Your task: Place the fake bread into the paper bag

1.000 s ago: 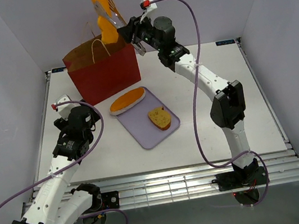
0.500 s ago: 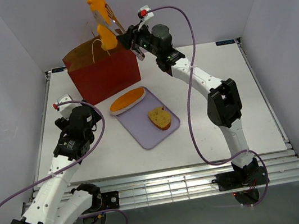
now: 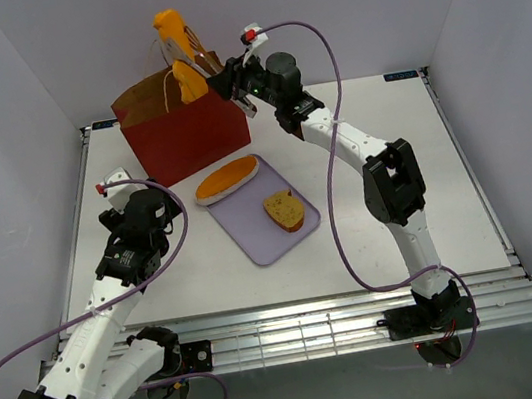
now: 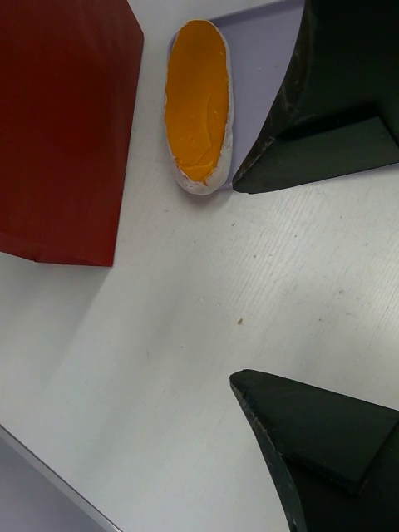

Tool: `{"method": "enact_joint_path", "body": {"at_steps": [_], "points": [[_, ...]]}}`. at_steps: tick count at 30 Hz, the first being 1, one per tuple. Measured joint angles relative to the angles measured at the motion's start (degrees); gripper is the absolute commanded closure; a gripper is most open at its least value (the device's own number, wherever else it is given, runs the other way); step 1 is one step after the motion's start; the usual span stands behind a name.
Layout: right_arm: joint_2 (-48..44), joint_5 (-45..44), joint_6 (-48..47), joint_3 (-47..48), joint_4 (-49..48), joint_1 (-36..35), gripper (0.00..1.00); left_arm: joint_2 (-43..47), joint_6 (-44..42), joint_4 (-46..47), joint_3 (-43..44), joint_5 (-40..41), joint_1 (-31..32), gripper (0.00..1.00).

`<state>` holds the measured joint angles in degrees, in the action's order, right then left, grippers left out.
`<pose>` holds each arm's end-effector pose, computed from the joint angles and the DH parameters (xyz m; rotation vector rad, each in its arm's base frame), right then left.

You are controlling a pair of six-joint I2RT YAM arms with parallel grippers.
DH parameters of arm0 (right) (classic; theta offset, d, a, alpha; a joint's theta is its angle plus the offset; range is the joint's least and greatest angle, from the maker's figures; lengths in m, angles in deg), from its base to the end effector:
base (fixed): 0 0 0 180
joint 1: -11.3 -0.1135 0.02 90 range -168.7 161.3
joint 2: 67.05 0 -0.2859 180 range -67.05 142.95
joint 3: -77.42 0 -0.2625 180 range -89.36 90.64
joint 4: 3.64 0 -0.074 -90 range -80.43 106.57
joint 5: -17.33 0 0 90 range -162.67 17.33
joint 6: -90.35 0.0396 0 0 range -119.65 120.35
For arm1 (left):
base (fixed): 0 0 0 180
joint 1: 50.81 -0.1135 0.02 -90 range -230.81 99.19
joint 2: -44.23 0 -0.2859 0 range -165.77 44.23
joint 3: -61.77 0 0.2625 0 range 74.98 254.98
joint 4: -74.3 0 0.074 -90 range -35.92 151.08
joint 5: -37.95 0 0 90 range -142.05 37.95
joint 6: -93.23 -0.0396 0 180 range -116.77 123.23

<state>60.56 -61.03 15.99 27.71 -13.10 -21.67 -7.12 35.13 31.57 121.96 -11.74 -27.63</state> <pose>0.4713 0.3152 0.3760 -0.3866 1.3612 0.8458 0.1823 -0.0502 0.3190 -0.5356 1.9409 0.1562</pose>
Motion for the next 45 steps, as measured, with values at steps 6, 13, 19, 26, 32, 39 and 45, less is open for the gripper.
{"method": "enact_joint_path", "body": {"at_steps": [6,13,19,26,32,39,45], "points": [[0.0,1.5,0.3,-2.6,-0.8,-0.2,0.45,0.0,0.0,0.0,0.0,0.0,0.3,0.02],[0.0,2.6,0.3,-4.4,-0.3,-0.5,0.43,0.0,-0.2,0.1,0.0,-0.1,0.5,0.02],[0.0,3.8,0.2,-4.4,-0.4,-0.6,0.41,0.0,-0.5,0.4,0.0,-0.3,0.6,0.02],[-0.1,4.9,0.2,-4.4,-0.2,-0.9,0.40,0.0,-0.7,0.9,0.0,-0.5,0.6,0.02],[-1.9,5.1,0.2,-5.6,0.2,-1.1,0.39,0.0,-0.9,1.3,-0.1,-0.8,0.6,0.02],[-7.8,5.0,-1.0,-9.0,0.7,-1.2,0.40,0.2,-1.1,1.3,-0.1,-0.7,0.6,0.02],[-14.0,4.5,-2.2,-12.7,0.7,-1.2,0.40,0.3,-1.3,1.3,-0.1,-0.7,0.6,0.02]]}}
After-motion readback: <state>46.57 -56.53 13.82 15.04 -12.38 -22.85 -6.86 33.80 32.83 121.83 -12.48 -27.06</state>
